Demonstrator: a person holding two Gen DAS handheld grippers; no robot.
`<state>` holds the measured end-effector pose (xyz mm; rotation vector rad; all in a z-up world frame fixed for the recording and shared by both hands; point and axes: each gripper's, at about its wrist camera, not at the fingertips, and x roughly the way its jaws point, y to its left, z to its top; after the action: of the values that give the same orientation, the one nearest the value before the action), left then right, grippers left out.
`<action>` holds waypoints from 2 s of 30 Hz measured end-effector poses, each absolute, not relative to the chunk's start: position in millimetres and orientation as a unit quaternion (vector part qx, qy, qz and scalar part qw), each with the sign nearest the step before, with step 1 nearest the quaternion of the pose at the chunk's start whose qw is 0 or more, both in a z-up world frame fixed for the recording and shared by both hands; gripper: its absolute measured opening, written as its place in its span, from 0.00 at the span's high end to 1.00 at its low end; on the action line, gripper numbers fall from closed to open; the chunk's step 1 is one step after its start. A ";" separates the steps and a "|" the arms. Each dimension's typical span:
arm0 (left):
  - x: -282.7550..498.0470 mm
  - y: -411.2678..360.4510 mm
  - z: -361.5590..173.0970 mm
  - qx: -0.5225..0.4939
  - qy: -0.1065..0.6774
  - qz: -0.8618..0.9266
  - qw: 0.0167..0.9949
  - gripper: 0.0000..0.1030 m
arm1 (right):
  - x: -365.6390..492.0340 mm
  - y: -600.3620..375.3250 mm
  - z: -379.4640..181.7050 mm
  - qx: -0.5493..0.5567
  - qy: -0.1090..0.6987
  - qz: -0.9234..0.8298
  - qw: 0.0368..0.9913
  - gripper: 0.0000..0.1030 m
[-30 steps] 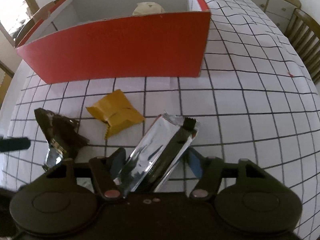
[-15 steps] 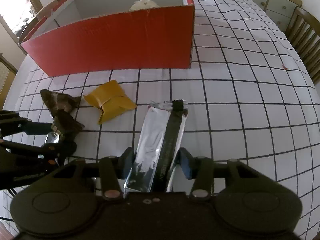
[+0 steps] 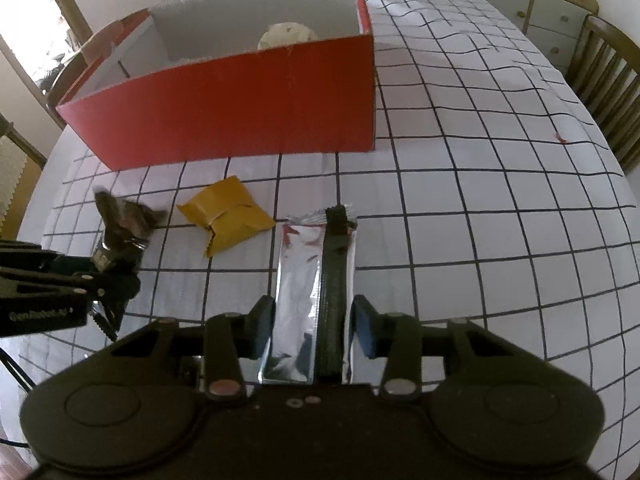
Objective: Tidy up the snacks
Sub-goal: 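Grasp the black printed sesame packet with the left tool, then carry the black packet and silver foil bar over the red box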
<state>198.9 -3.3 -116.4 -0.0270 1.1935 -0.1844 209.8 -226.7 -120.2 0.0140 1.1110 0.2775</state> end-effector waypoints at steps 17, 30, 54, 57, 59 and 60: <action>172.9 8.5 -50.3 -0.066 0.511 -0.070 0.854 0.69 | 180.9 -226.0 -51.6 0.016 0.456 0.174 0.873 0.61; 186.0 0.5 9.1 -0.058 0.454 -0.056 0.888 0.69 | 193.1 -220.7 0.0 -0.005 0.391 0.192 0.900 0.61; 285.0 11.7 25.6 -0.044 0.435 -0.013 0.899 0.69 | 289.8 -201.7 17.5 -0.030 0.366 0.194 0.910 0.61; 302.2 17.7 19.4 -0.042 0.442 -0.001 0.896 0.69 | 308.3 -195.9 10.8 -0.040 0.374 0.193 0.906 0.61; 313.2 20.9 13.1 -0.040 0.449 0.004 0.892 0.69 | 319.6 -191.4 5.2 -0.047 0.380 0.192 0.903 0.61; 317.1 22.1 10.0 -0.038 0.452 0.008 0.891 0.69 | 326.0 -189.0 2.1 -0.050 0.384 0.192 0.902 0.61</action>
<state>317.1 22.1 10.0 -0.0795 0.9383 0.0164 326.0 -189.0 2.1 -0.1032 0.7937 0.3973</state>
